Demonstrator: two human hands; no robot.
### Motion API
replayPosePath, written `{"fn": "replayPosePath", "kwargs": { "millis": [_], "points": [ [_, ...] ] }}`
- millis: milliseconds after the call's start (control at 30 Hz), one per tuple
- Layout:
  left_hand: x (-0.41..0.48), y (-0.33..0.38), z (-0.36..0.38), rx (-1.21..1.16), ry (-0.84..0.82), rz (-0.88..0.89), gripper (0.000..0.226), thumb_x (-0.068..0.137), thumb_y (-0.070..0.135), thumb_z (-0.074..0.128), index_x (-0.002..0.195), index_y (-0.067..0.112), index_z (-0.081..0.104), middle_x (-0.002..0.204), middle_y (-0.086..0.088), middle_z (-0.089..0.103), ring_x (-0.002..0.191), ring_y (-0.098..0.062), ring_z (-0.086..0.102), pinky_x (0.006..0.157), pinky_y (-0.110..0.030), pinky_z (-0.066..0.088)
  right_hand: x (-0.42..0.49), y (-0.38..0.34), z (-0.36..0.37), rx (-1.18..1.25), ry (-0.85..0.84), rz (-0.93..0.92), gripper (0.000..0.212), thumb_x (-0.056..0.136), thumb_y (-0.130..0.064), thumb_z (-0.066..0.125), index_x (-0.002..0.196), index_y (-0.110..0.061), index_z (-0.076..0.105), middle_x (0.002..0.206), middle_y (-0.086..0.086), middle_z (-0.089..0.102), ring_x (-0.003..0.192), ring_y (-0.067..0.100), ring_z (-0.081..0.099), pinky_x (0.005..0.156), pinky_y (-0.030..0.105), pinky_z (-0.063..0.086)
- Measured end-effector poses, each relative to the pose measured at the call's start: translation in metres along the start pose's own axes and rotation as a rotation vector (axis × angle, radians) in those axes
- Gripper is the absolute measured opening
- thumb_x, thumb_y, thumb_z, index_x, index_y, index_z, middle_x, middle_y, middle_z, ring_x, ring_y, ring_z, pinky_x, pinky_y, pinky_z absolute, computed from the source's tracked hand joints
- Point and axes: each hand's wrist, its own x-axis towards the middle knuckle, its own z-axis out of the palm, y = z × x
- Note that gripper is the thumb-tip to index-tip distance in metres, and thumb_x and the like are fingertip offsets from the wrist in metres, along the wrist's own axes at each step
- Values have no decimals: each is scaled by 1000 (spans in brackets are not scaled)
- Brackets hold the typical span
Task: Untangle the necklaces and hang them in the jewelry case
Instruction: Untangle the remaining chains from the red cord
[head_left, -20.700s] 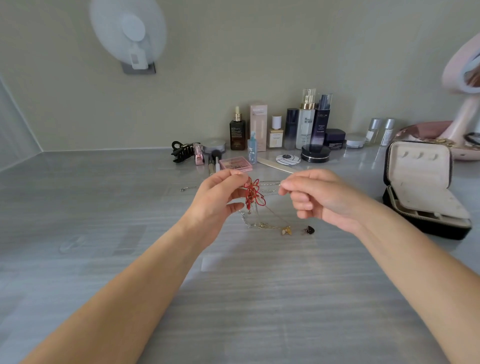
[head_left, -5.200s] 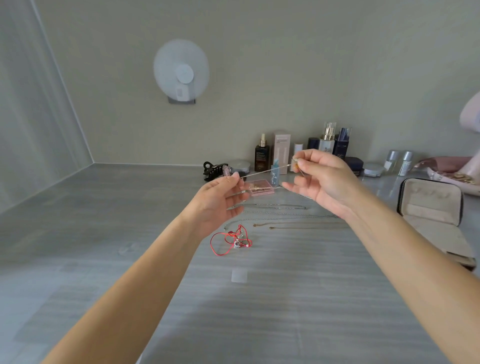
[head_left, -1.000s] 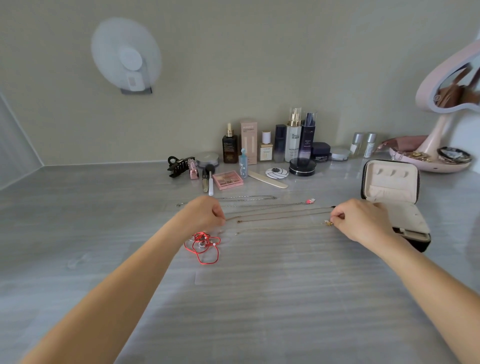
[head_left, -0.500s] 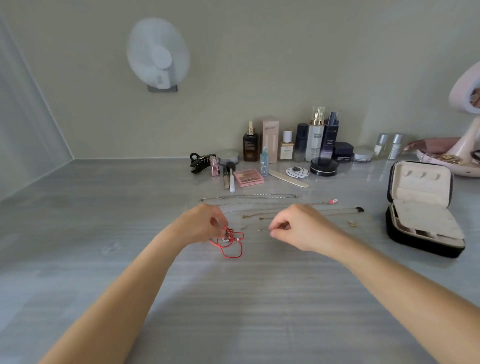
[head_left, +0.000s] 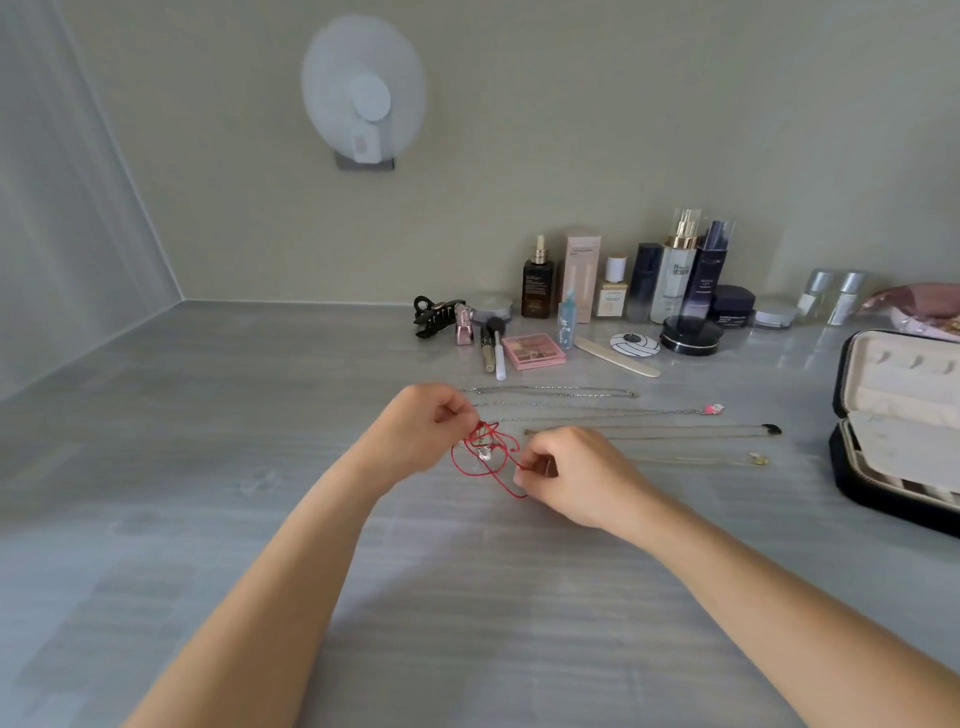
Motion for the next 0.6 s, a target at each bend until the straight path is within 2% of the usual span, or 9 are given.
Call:
{"fn": "replayPosePath", "kwargs": {
  "millis": [67,133,233,300,400,500,600],
  "points": [
    [-2,5,0,-47,3,4,18,89,12,55,72,18,58,70,0,63,57,-3,51,48,-11,38,-1,2,-3,126,-12,3,24,82,-30,62,61,-22,56,53,-7,52,54,9,46,59,28,39],
    [-4,9,1,-115,-25,4,21,91,11,53,72,20,56,68,5,61,60,-3,52,51,-10,41,0,4,-7,283,11,29,31,86,-29,59,57,-21,57,56,2,61,51,11,50,58,29,41],
    [-6,14,4,-231,-72,8,19,92,10,52,76,20,56,72,4,61,66,-6,54,55,-11,44,1,6,-10,450,76,84,26,92,-16,51,70,-27,59,66,-1,67,50,13,57,59,29,42],
    [-8,15,5,-285,-98,15,17,92,10,51,79,18,57,72,5,63,67,-6,56,58,-14,44,1,3,-10,565,33,123,28,95,-9,43,80,-26,59,68,-1,67,48,12,58,56,27,41],
    [-9,15,5,-346,-135,39,15,93,11,49,81,16,58,62,12,66,63,-1,57,58,-15,44,-3,-4,-13,778,-91,175,28,97,-9,36,91,-22,59,62,-1,68,46,9,59,47,18,39],
    [-9,16,5,-348,-134,47,15,93,11,50,81,16,57,61,14,66,62,-2,57,59,-16,43,-8,-7,-15,885,-171,178,24,98,-14,39,84,-18,58,50,-2,65,40,8,53,46,18,38],
    [-9,16,7,-317,-99,48,15,92,11,52,79,17,59,63,10,65,64,-7,57,60,-19,44,-10,-7,-14,929,-215,118,11,92,-13,52,84,-14,60,51,-4,62,42,7,48,47,19,36]
  ]
}}
